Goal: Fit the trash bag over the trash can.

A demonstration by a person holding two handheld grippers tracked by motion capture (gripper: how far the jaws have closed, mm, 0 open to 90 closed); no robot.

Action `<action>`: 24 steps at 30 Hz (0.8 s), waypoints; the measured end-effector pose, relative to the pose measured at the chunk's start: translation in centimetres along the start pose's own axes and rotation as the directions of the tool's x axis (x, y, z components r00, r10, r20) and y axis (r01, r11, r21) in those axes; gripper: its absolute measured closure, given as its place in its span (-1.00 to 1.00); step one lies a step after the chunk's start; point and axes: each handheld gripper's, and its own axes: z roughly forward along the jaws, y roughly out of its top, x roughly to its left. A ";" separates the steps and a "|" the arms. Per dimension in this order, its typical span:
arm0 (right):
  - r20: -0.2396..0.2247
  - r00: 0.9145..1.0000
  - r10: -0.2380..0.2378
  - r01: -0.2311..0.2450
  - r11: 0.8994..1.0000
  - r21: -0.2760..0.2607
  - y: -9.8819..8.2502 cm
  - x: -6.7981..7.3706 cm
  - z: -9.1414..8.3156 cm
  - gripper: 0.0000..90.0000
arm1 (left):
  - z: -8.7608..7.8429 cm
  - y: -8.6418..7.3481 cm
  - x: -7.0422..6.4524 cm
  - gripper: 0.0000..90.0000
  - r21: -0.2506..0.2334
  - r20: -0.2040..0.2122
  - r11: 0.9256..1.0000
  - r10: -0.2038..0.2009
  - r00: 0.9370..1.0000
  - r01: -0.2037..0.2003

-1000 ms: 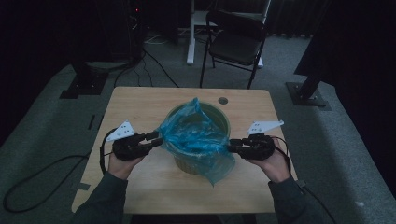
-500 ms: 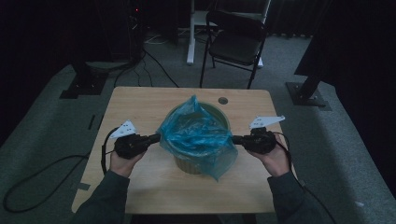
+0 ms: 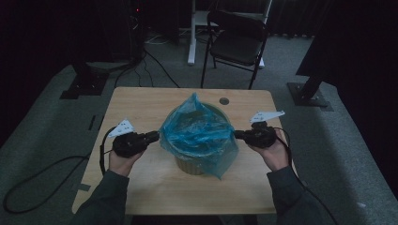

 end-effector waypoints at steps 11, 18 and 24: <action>-0.011 1.000 -0.010 0.010 1.000 -0.010 -0.1 0.3 -0.3 1.00 | -1.6 1.7 -2.1 0.28 -0.066 0.009 0.995 0.079 0.997 -0.078; -0.018 1.000 -0.020 0.019 1.000 -0.009 -0.1 0.6 -0.3 1.00 | -0.7 2.8 -3.9 0.18 -0.057 0.033 0.989 0.135 0.990 -0.133; -0.021 1.000 -0.022 0.021 1.000 -0.012 -0.1 0.7 -0.3 1.00 | 0.0 3.1 -4.6 0.11 -0.042 0.015 0.987 0.155 0.988 -0.154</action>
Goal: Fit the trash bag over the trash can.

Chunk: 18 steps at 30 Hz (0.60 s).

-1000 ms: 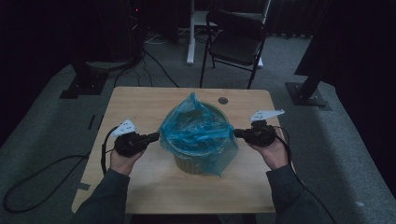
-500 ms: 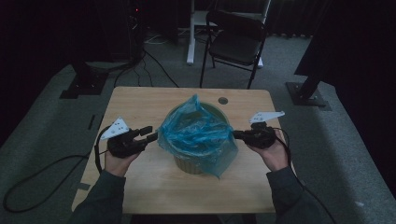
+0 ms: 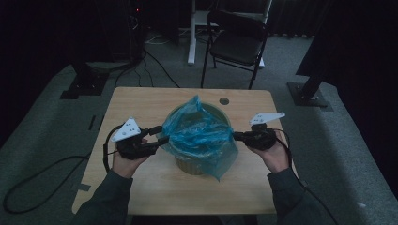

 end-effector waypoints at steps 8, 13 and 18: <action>0.001 1.000 0.002 -0.002 1.000 0.000 -0.1 -0.1 0.0 1.00 | 0.0 -0.6 0.6 0.82 0.024 -0.061 0.999 -0.044 0.997 0.045; 0.008 1.000 0.005 -0.005 1.000 0.001 -0.1 -0.3 0.1 1.00 | -0.3 -1.2 0.9 0.93 0.025 -0.067 0.998 -0.056 0.996 0.058; 0.016 1.000 0.013 -0.013 1.000 0.004 -0.2 -0.7 0.3 1.00 | -0.3 -2.4 1.6 0.93 0.039 -0.078 0.995 -0.090 0.993 0.093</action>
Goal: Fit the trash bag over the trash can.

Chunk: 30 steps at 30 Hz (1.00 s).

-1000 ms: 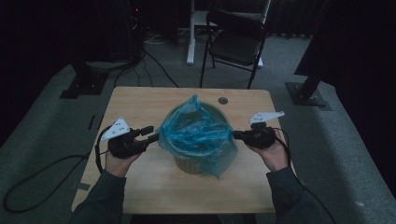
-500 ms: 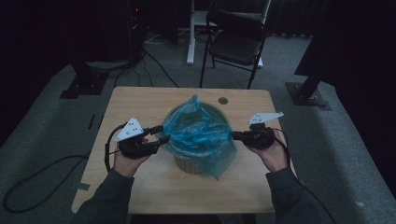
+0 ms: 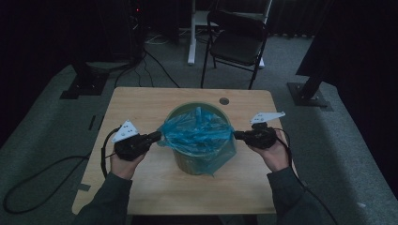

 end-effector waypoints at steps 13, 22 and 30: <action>0.031 0.998 0.062 -0.062 0.998 0.003 0.0 -2.0 1.1 1.00 | 2.6 -1.5 3.6 0.92 0.065 -0.031 0.992 -0.110 0.993 0.112; 0.055 0.991 0.125 -0.125 0.992 -0.008 0.0 -3.6 2.0 1.00 | 4.0 -1.5 5.4 0.92 0.073 -0.055 0.984 -0.156 0.986 0.160; 0.061 0.988 0.140 -0.140 0.990 -0.006 0.0 -3.8 2.4 1.00 | 4.7 -1.4 5.8 0.89 0.078 -0.069 0.982 -0.165 0.984 0.170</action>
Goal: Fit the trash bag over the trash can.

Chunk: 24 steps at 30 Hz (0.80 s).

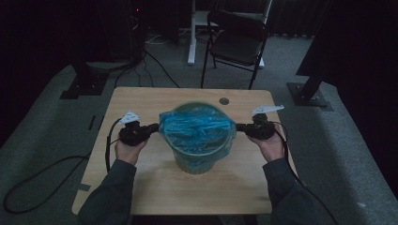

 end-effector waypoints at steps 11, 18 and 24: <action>-0.007 0.999 -0.054 0.053 0.995 -0.082 0.3 0.2 -2.4 0.54 | -1.1 0.8 -0.2 0.76 -0.050 0.029 0.998 0.029 0.999 -0.027; -0.034 0.997 -0.072 0.068 0.991 -0.113 0.9 0.3 -2.9 0.47 | -1.0 1.3 -0.6 0.74 -0.063 0.043 0.997 0.046 0.998 -0.043; -0.054 0.994 -0.096 0.087 0.987 -0.138 1.4 0.8 -3.1 0.37 | -0.8 1.6 -0.9 0.72 -0.071 0.056 0.996 0.062 0.996 -0.058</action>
